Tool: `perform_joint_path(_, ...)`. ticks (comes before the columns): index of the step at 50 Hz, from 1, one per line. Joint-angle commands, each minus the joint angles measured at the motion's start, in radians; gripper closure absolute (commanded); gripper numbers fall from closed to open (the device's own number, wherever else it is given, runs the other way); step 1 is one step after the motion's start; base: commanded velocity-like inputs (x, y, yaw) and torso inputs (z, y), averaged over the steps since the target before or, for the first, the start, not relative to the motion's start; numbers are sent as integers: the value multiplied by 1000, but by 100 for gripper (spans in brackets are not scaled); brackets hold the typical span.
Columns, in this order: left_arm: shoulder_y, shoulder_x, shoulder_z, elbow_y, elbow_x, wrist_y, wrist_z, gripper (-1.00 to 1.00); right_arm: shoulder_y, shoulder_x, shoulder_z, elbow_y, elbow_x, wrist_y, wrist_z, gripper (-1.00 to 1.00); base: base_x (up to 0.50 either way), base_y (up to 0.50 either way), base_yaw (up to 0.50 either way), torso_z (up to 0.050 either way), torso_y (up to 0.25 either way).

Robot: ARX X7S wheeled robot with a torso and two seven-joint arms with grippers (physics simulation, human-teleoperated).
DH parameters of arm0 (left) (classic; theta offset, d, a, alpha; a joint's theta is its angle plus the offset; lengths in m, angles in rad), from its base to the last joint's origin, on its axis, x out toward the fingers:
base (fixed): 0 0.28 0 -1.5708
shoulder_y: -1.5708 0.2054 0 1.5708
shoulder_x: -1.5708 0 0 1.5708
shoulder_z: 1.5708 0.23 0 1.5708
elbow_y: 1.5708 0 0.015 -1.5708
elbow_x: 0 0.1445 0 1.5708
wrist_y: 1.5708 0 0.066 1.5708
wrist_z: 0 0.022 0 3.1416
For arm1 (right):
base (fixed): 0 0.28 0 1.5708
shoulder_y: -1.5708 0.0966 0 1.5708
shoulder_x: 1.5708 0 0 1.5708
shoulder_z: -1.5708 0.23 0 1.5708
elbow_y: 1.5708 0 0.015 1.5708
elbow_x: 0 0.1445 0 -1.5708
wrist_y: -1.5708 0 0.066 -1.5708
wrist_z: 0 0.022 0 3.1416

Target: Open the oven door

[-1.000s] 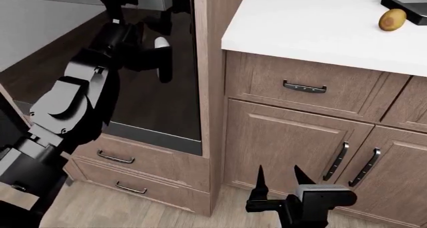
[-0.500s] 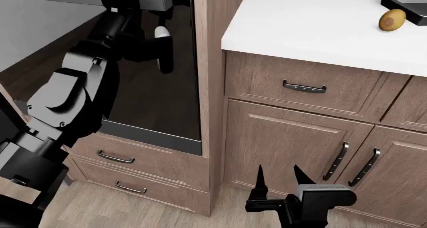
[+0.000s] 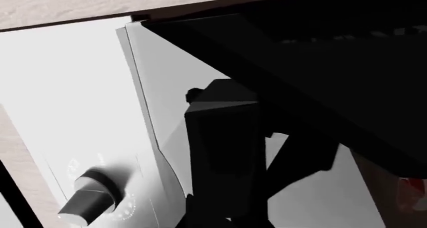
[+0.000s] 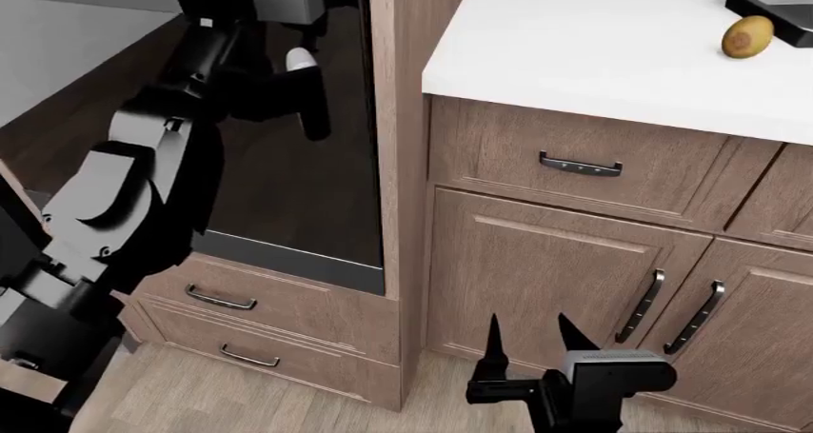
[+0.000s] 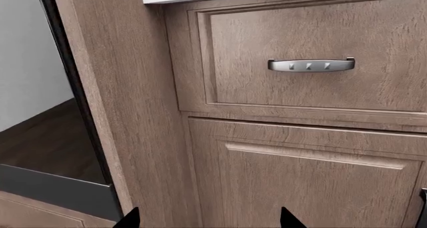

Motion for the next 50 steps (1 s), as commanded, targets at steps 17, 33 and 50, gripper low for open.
perform_joint_path(17, 26, -58, -81, 124, 50, -36, -92, 100, 2, 5, -11, 1, 2, 1, 8, -100, 0, 0, 1, 0, 2)
perform_joint_path(33, 73, -96, -116, 203, 58, -56, -148, 100, 6, 6, -17, 13, 1, -6, 11, -100, 0, 0, 2, 1, 3)
perform_joint_path(50, 133, -139, -130, 295, 74, -77, -164, 100, 7, 9, -21, 14, 3, -9, 14, -100, 0, 0, 2, 1, 3)
